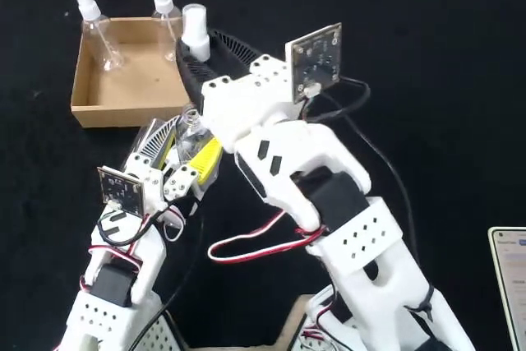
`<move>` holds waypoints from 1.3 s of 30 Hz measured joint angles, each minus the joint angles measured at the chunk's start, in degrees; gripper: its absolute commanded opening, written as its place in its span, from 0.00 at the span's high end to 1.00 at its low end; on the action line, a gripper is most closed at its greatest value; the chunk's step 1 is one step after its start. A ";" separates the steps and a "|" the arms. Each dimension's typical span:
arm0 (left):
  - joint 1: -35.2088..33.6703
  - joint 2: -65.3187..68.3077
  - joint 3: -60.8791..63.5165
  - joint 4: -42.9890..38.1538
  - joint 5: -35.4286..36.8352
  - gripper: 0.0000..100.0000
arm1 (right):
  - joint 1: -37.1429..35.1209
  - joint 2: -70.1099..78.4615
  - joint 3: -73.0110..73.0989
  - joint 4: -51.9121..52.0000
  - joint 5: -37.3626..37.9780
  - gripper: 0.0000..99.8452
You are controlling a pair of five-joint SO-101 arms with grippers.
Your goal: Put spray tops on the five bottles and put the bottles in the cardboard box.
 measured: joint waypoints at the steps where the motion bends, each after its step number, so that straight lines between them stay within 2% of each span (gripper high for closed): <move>1: 0.00 0.00 0.00 0.00 0.00 0.93 | -0.44 0.00 0.00 0.62 0.00 0.99; 7: 0.09 0.00 0.00 0.00 0.00 0.93 | -3.08 0.00 0.00 3.52 0.00 0.99; 17: 0.09 0.00 0.00 0.00 0.00 0.93 | -3.08 0.00 0.00 11.60 0.00 0.99; 24: 0.09 0.00 0.00 3.78 0.00 0.92 | -2.46 0.00 5.36 8.00 0.00 0.99; 31: -0.09 0.00 0.00 4.04 0.00 0.92 | -0.70 0.00 11.16 2.11 0.09 0.99; 39: 0.00 0.09 0.00 4.13 0.00 0.92 | -1.23 -0.09 13.27 1.49 5.98 0.99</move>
